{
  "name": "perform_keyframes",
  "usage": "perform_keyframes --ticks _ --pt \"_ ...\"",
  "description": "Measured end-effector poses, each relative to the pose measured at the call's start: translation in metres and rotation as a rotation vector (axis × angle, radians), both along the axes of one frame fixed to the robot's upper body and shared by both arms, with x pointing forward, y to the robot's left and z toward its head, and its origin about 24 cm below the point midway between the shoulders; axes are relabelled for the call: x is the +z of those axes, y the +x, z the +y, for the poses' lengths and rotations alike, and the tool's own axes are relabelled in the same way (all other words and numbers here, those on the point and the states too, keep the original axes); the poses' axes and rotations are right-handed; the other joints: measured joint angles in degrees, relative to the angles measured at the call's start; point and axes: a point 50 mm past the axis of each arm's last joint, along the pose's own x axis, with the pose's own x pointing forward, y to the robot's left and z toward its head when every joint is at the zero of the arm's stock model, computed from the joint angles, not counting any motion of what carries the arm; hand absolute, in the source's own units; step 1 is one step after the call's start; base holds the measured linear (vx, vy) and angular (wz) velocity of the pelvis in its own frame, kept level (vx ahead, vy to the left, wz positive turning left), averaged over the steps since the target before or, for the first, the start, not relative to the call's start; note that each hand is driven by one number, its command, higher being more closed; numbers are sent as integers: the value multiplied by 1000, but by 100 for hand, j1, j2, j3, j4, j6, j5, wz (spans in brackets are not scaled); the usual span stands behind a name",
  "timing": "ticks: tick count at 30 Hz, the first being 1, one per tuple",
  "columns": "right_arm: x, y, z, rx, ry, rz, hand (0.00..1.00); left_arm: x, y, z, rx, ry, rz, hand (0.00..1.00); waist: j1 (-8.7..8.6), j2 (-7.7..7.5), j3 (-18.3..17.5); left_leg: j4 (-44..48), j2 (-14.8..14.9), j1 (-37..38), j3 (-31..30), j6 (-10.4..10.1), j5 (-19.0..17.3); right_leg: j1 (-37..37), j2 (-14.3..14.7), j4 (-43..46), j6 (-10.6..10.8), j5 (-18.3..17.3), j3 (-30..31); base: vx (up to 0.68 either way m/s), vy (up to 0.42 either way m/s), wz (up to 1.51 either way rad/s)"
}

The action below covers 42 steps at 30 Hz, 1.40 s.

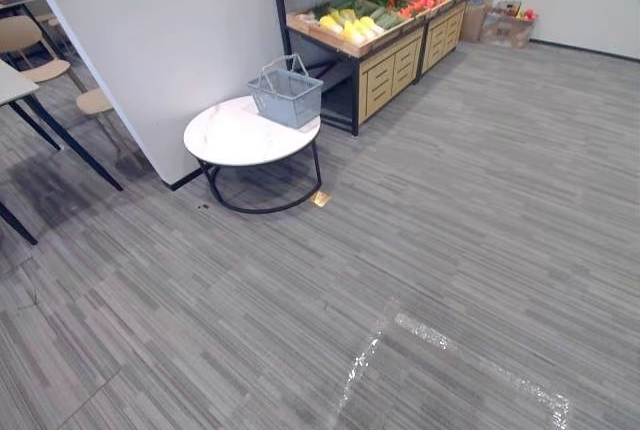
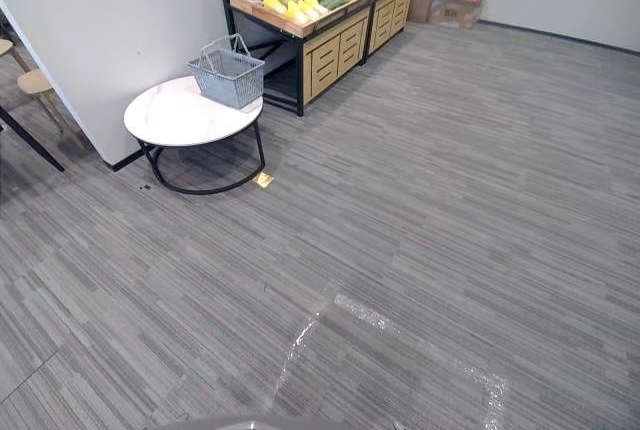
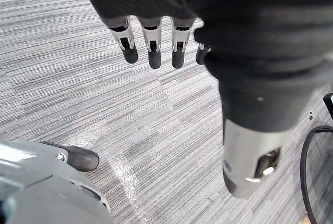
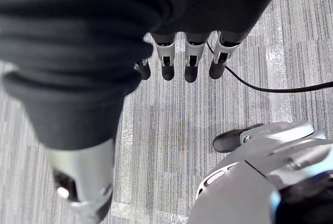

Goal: Pick vegetable in the basket

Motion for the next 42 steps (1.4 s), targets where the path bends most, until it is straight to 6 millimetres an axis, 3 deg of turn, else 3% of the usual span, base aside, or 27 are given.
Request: perform_keyframes --ticks 9,20,42 --pt "0 2 0 -46 -10 -23 0 1 2 0 -1 19 -4 0 15 -19 105 -31 97 163 124 -115 -53 105 86 0 91 -61 -37 -19 -48 -7" --pt "5 13 -2 31 -75 -116 0 -1 1 -1 9 18 39 0 12 -18 139 -68 101 142 115 -72 6 67 95 -2 79 -56 -74 -45 -21 1" --pt "2 13 2 2 1 -111 0 -1 1 1 -25 27 51 0 -1 -100 174 -72 84 136 32 -67 8 85 87 -2 75 -53 -137 -6 -5 1"
